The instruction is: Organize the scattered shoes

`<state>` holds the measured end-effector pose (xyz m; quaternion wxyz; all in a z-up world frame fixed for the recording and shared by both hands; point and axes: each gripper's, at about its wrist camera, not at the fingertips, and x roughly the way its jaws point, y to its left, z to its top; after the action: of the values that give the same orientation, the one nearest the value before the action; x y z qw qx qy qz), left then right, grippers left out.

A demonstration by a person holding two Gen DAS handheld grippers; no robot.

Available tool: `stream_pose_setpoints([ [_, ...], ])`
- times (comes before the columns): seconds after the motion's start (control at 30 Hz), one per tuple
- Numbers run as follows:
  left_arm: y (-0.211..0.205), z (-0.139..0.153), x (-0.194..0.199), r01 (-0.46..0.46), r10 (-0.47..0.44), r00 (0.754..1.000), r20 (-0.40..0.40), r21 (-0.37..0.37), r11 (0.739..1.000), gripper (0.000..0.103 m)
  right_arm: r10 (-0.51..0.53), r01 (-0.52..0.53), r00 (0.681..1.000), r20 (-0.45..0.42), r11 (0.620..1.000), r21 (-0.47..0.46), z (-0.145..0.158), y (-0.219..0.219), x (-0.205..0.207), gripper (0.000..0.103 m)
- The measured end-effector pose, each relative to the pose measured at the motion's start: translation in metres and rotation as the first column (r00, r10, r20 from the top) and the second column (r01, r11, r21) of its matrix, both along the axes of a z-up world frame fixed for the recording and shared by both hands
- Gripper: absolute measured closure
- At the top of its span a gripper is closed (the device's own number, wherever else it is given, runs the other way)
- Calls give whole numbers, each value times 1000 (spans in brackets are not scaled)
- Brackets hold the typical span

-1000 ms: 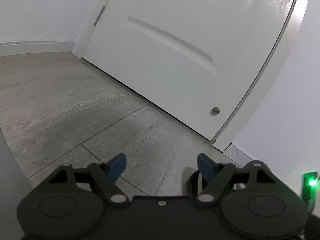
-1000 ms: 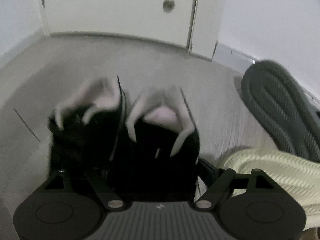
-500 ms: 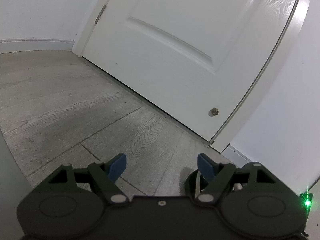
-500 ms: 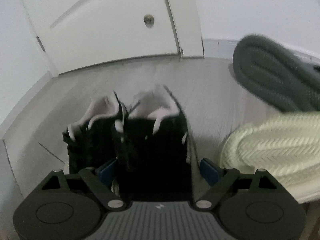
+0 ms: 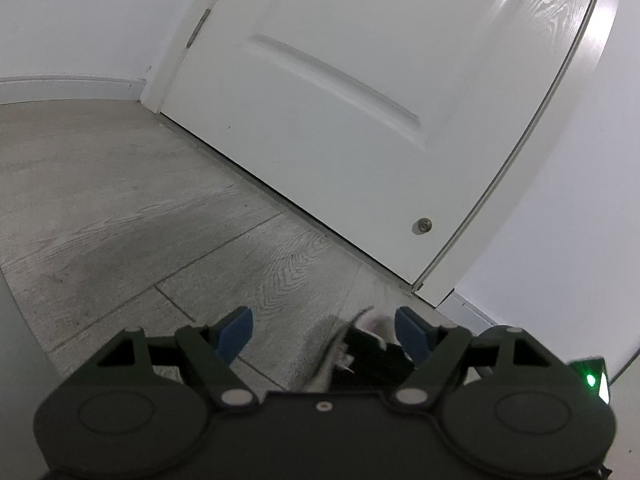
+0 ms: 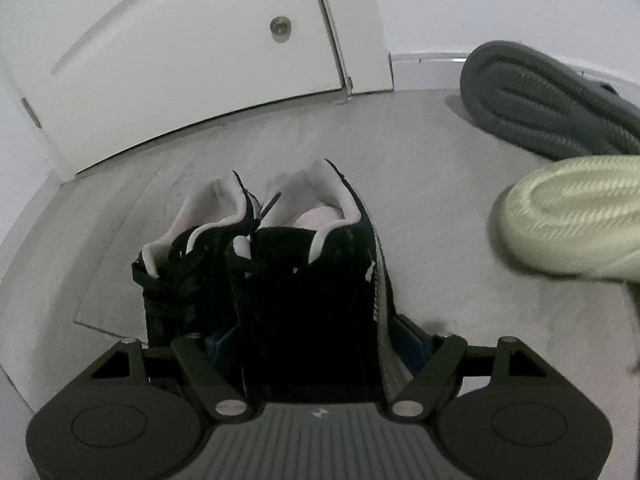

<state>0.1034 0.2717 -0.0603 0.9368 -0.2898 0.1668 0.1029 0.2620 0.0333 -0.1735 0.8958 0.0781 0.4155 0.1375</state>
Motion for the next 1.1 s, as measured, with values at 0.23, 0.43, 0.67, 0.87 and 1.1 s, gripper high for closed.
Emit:
stream_pose_setpoints([
  [0.23, 9, -3, -4, -60, 61, 998, 17, -58, 997, 24, -17, 19, 996, -85, 1000, 22, 4, 49, 4, 24],
  [0.43, 7, -3, -1, -48, 49, 999, 13, -58, 997, 24, 145, -138, 988, -59, 984, 111, 4, 76, 11, 13],
  [0.67, -10, 7, 2, 28, -28, 1000, 12, 35, 999, 24, 259, -283, 952, 162, 947, 149, 33, 26, -23, 3],
  [0.87, -63, 30, 6, 165, -174, 985, 10, 274, 948, 24, 195, -194, 909, 368, 980, -40, 50, -71, -80, 0],
  [1.1, -179, 30, 45, 410, -433, 901, -17, 356, 840, 24, 19, 53, 892, 451, 988, -146, 45, -189, -103, 0],
])
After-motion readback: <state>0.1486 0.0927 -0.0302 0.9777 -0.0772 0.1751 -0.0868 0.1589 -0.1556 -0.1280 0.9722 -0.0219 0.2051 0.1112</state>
